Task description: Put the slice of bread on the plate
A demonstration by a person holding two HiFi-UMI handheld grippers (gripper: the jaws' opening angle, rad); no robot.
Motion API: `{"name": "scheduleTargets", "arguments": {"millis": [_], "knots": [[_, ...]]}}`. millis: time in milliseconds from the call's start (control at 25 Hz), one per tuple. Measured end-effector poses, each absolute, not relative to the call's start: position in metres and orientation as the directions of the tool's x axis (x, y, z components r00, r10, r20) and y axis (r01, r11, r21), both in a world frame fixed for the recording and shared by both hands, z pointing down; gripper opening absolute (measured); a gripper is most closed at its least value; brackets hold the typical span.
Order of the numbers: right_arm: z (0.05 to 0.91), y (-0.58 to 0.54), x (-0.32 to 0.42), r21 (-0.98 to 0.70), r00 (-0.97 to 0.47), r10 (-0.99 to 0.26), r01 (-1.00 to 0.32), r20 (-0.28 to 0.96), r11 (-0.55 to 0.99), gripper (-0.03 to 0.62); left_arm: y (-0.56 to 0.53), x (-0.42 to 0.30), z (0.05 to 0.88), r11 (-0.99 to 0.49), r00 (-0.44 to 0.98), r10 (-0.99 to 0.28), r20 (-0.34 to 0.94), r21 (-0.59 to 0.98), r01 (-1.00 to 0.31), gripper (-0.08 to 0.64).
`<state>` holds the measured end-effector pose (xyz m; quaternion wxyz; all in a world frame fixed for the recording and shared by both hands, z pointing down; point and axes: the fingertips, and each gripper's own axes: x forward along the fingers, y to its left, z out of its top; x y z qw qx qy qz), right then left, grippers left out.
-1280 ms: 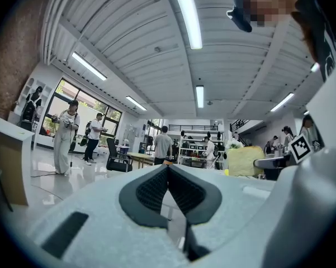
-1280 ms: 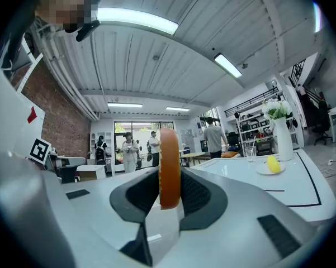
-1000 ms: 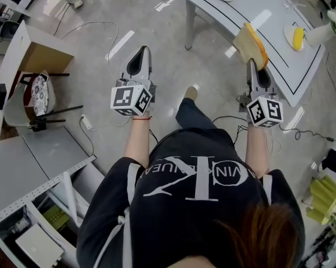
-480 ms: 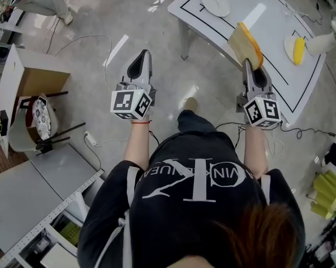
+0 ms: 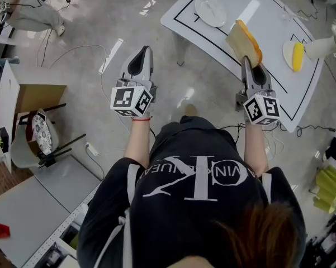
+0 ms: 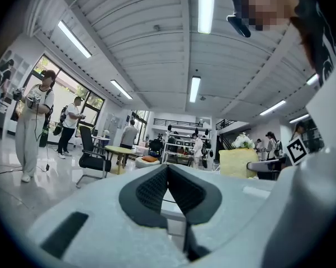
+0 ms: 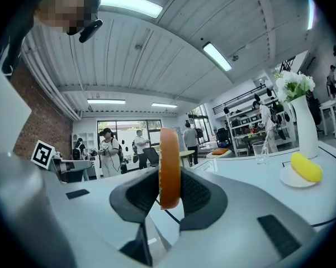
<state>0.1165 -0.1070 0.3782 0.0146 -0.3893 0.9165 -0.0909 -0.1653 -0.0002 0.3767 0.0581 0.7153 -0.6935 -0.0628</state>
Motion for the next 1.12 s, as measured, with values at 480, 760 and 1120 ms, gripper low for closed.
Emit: {"name": "scheduleTargets", "arguments": {"millis": [480, 760, 1120], "knots": [[0.378, -0.131, 0.115, -0.193, -0.691, -0.721, -0.715, 0.05, 0.672, 0.095, -0.043, -0.166, 0.374, -0.072, 0.073, -0.997, 0.0, 0.161, -0.984, 0.005], [0.387, -0.161, 0.107, -0.209, -0.671, -0.738, -0.734, 0.072, 0.646, 0.095, -0.095, -0.168, 0.381, -0.135, 0.141, -0.99, 0.022, 0.167, -0.977, 0.005], [0.399, -0.21, 0.086, -0.249, -0.648, -0.753, -0.753, 0.115, 0.61, 0.095, -0.177, -0.175, 0.382, -0.23, 0.241, -0.969, 0.048, 0.167, -0.959, 0.005]]}}
